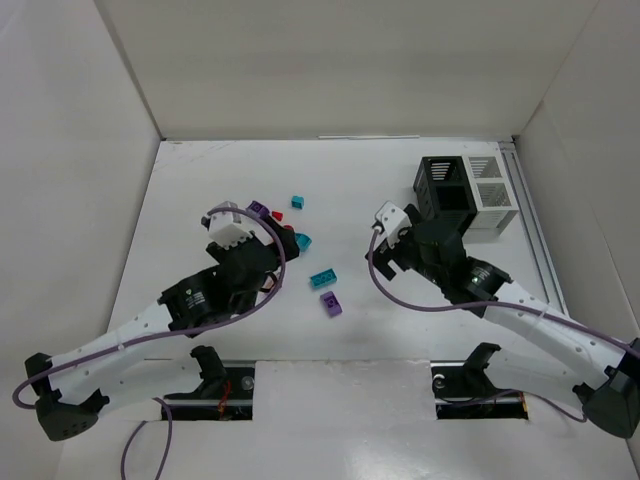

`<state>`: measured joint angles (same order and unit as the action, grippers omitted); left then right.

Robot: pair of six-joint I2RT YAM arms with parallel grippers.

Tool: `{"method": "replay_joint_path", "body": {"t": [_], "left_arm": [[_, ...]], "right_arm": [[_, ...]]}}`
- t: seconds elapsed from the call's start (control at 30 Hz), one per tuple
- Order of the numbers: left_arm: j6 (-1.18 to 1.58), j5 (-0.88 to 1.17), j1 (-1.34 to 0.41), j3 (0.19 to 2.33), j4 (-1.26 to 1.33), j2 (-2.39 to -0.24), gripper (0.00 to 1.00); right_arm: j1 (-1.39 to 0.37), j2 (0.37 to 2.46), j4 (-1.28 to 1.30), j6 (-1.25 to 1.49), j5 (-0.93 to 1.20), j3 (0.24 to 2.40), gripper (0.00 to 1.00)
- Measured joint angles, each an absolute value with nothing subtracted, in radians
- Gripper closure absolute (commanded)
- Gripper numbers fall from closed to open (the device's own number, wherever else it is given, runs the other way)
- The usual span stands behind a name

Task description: Sort the legos into containers by color

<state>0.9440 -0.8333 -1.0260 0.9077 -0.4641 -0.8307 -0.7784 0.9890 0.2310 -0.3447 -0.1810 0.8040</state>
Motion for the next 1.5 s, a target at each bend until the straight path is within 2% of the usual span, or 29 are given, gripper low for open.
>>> {"method": "replay_joint_path", "body": {"t": [0.17,0.47,0.7,0.8,1.23,1.3,1.5], "left_arm": [[0.951,-0.795,-1.026,0.854,-0.461,-0.819,0.0],[0.985,-0.771,-1.026,0.821,-0.494,-0.82,0.0],[0.997,-0.763,-1.026,0.784,-0.52,-0.781,0.0],[1.0,-0.759,-1.026,0.765,-0.524,-0.744,0.0],[1.046,-0.765,-1.026,0.723,-0.561,-0.601,0.0],[1.055,-0.765,-1.026,0.718,-0.571,-0.591,0.0],[1.079,-0.77,-1.026,0.714,-0.602,-0.588,0.0]], "right_arm": [[-0.802,1.043,0.197,-0.415,-0.093,0.812,0.0],[-0.913,1.383,0.13,-0.381,-0.045,0.873,0.0],[-0.945,1.555,0.047,-0.451,0.058,0.92,0.0],[-0.949,1.638,0.016,-0.478,0.116,0.965,0.04],[-0.95,1.778,-0.012,-0.503,0.16,1.0,0.05],[-0.95,1.789,-0.021,-0.501,0.162,1.001,0.08],[-0.903,1.821,-0.05,-0.493,0.201,1.007,0.29]]}}
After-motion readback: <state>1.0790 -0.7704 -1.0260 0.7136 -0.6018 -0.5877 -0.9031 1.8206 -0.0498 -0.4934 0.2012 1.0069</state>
